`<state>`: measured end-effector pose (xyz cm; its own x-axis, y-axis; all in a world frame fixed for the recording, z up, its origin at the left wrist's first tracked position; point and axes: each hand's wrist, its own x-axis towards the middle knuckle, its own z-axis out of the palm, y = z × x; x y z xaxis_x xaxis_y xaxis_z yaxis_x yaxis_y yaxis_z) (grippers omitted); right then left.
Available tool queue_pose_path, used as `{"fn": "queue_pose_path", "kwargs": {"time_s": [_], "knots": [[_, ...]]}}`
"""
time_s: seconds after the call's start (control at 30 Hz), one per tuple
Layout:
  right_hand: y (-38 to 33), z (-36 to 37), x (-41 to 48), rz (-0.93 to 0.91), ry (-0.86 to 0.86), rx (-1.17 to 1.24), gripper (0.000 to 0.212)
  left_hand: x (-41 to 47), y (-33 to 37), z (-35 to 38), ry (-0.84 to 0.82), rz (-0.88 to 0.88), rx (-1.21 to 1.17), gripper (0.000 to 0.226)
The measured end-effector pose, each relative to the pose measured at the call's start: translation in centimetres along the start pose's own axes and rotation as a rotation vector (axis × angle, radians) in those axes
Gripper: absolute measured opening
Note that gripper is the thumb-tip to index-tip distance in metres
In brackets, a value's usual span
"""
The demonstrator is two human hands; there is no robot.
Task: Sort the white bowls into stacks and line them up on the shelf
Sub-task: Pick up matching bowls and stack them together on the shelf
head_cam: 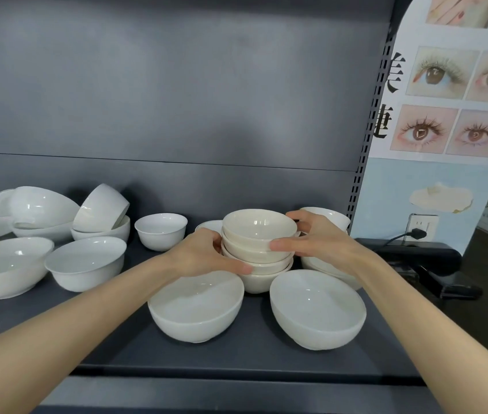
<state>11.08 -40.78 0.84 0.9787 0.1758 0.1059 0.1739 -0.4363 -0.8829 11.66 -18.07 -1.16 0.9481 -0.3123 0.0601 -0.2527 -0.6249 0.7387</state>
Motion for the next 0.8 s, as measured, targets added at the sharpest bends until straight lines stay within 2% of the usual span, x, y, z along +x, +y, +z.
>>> {"fn": "queue_pose_path", "kwargs": {"time_s": [0.13,0.2,0.3,0.33,0.47,0.67,0.8], "knots": [[0.1,0.1,-0.1,0.023,-0.015,0.035,0.067,0.1,0.1,-0.1,-0.027,-0.012,0.004,0.034],[0.1,0.1,0.0,0.041,-0.027,0.045,0.077,0.1,0.1,-0.1,-0.064,-0.005,-0.001,0.033],[0.1,0.1,-0.2,0.075,-0.048,0.058,0.094,0.5,-0.1,-0.2,-0.131,0.031,0.015,0.053],[0.1,0.1,-0.3,0.081,-0.058,0.065,0.092,0.5,-0.2,-0.2,-0.137,0.03,0.013,0.058],[-0.1,0.3,-0.9,0.078,-0.08,0.127,0.068,1.0,-0.1,0.0,-0.169,0.093,-0.088,0.047],[-0.1,0.6,-1.1,0.09,-0.057,0.171,0.063,1.4,-0.1,0.0,-0.195,0.13,-0.148,0.057],[0.0,0.8,-1.1,0.086,-0.022,0.171,0.064,1.5,-0.5,0.1,-0.17,0.134,-0.166,0.072]]}}
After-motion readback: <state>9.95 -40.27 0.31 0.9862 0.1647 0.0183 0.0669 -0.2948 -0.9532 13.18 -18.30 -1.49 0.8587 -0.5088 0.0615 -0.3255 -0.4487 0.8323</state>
